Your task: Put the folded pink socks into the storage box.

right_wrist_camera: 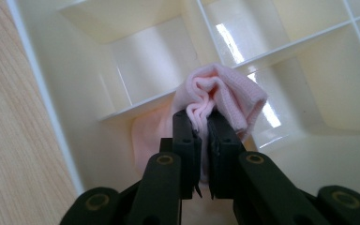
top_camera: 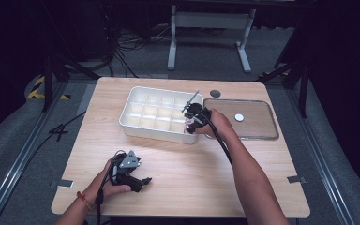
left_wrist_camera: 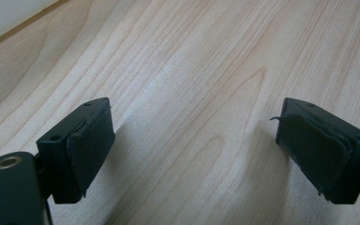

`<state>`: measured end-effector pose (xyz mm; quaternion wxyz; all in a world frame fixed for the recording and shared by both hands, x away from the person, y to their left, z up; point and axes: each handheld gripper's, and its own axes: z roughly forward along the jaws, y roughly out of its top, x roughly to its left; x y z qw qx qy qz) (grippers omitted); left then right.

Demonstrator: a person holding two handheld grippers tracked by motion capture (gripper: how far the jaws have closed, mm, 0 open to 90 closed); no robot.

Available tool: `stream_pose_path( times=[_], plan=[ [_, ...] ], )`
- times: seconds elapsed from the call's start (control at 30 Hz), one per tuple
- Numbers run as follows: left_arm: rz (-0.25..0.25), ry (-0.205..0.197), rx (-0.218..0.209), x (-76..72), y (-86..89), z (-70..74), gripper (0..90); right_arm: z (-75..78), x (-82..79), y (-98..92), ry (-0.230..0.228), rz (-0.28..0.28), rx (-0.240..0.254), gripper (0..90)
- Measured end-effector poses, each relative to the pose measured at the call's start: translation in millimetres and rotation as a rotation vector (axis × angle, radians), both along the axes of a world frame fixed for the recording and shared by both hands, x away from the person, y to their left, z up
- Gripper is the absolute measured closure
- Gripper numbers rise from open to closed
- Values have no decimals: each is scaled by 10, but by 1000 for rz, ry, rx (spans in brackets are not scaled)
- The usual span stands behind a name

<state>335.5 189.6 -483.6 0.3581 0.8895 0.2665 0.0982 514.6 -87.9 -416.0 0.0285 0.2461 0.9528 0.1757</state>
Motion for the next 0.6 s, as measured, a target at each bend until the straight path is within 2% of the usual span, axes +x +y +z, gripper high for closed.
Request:
stream_pose_path(
  times=[0.03, 0.27, 0.6],
  plan=[
    [0, 0, 0, 0, 0, 0, 118, -18, 13, 2, 14, 4, -4, 839],
    [0, 1, 0, -1, 0, 0, 118, -42, 8, 37, 11, 18, -30, 839],
    [-1, 0, 0, 0, 0, 0, 118, -54, 14, -2, 15, 16, -4, 837]
  ],
)
